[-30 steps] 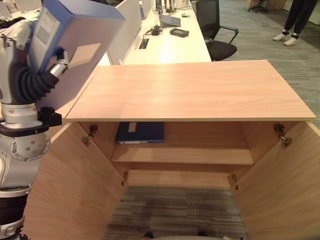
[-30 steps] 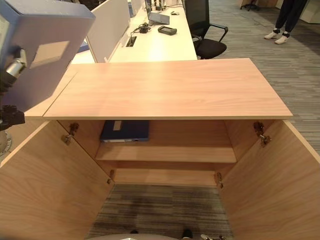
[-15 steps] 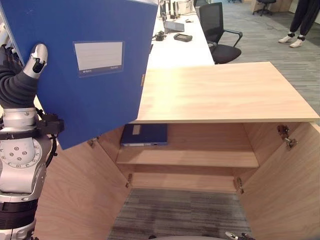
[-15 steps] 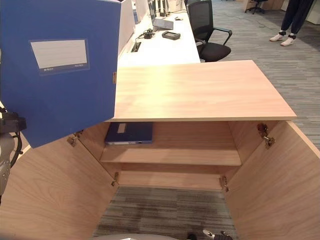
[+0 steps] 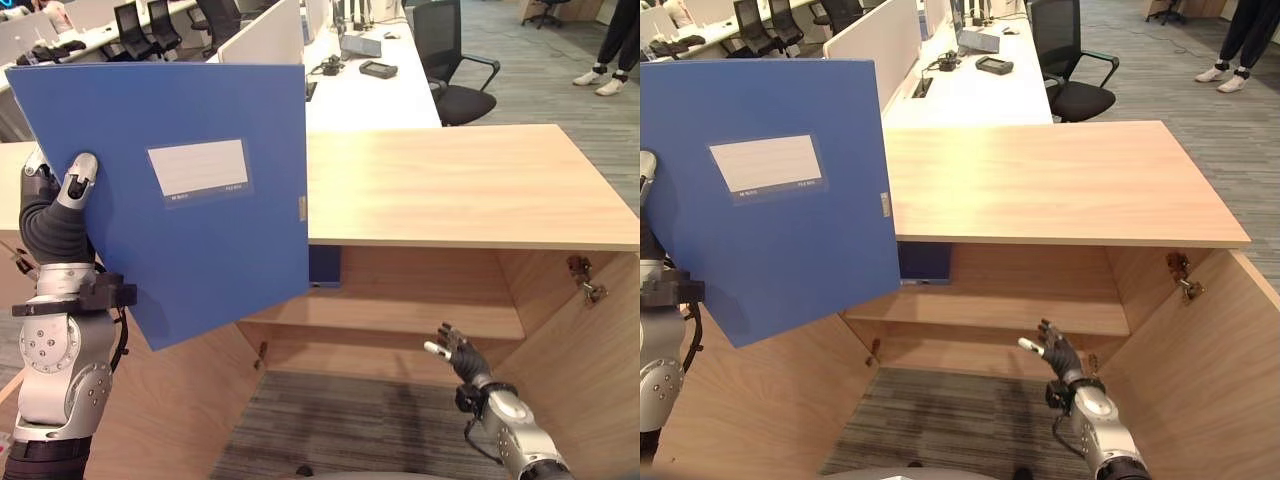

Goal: Put the empty folder in the office cabinet

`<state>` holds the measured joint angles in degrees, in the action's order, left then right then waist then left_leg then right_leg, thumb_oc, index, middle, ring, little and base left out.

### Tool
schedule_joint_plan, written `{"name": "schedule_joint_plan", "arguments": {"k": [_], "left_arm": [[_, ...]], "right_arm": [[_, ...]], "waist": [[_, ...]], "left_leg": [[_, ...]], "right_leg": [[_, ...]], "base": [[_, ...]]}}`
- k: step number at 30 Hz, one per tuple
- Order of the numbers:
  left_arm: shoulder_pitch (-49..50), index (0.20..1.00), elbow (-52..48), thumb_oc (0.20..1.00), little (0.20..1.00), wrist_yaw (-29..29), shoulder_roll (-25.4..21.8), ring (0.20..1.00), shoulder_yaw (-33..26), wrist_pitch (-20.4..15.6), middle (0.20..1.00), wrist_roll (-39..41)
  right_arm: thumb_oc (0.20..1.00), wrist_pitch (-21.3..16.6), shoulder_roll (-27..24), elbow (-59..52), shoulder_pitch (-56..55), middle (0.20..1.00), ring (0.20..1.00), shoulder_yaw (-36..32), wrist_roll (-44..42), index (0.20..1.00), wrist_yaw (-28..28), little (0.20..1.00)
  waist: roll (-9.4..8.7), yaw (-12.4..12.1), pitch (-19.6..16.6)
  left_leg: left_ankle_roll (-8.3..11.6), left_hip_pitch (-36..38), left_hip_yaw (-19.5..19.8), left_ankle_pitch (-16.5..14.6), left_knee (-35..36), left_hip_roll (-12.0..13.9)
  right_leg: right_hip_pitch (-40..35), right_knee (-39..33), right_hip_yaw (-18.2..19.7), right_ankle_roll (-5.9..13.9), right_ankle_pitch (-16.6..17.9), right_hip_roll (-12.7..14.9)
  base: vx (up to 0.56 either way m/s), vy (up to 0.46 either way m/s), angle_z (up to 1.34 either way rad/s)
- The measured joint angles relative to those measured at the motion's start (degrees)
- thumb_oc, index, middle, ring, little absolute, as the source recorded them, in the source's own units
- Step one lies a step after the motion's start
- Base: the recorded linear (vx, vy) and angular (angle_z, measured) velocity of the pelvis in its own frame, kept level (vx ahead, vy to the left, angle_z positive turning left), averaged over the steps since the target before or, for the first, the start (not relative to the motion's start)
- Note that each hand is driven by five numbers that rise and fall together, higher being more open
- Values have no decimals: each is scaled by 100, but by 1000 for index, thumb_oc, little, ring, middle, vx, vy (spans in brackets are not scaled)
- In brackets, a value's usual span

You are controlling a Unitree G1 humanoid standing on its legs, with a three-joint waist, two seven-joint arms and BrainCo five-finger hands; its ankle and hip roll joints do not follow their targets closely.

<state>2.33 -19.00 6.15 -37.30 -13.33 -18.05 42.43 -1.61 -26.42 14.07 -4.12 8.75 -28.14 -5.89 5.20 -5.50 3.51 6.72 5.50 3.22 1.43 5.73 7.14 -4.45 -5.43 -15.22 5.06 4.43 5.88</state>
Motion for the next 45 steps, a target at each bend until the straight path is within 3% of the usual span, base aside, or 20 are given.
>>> {"name": "schedule_joint_plan", "arguments": {"k": [1, 9, 19, 34, 45], "left_arm": [[23, 200, -2, 200, 200, -74, 17, 200, 28, 100, 200, 4], [29, 200, -2, 200, 200, -444, 179, 200, 228, 389, 200, -13], [25, 200, -3, 200, 200, -671, 366, 200, 258, 447, 200, -76], [-201, 200, -2, 200, 200, -905, 405, 200, 859, 667, 200, -357], [-494, 200, 97, 200, 200, -937, 599, 200, 1412, 827, 200, -358]], "right_arm": [[1000, -229, -22, -158, 94, 1000, 1000, 14, -87, 1000, -237, 1000], [1000, -5, -53, -428, 117, 1000, 1000, 73, -181, 1000, -879, 1000], [1000, 109, -57, -1025, 161, 1000, 1000, 114, -240, 1000, -1345, 1000], [1000, 237, 66, -1425, 855, 1000, 1000, 675, -738, 1000, -1476, 1000], [1000, 231, 494, -1320, 1467, 1000, 1000, 1131, -738, 1000, -1075, 1000]], "waist": [[-42, 42, 16], [-152, 38, 139], [-162, 81, 256], [-200, 179, 285], [-205, 183, 286]], "left_leg": [[-9, -11, 4, 16, -51, 6], [-5, -25, -8, 14, -51, 4], [-11, -22, -60, 8, -51, 4], [-12, -16, -134, 9, -54, 6], [-12, 27, -169, 9, -54, 10]], "right_leg": [[23, 2, 11, -22, 23, -6], [31, 3, 4, 8, 3, -3], [53, 3, 45, 9, 2, -2], [117, 21, 138, -1, 41, -11], [112, 8, 173, 3, 49, -19]], "base": [[0, 0, 0], [0, 0, 0], [-1, 1, 0], [-3, 1, -3], [2, -1, -1]]}}
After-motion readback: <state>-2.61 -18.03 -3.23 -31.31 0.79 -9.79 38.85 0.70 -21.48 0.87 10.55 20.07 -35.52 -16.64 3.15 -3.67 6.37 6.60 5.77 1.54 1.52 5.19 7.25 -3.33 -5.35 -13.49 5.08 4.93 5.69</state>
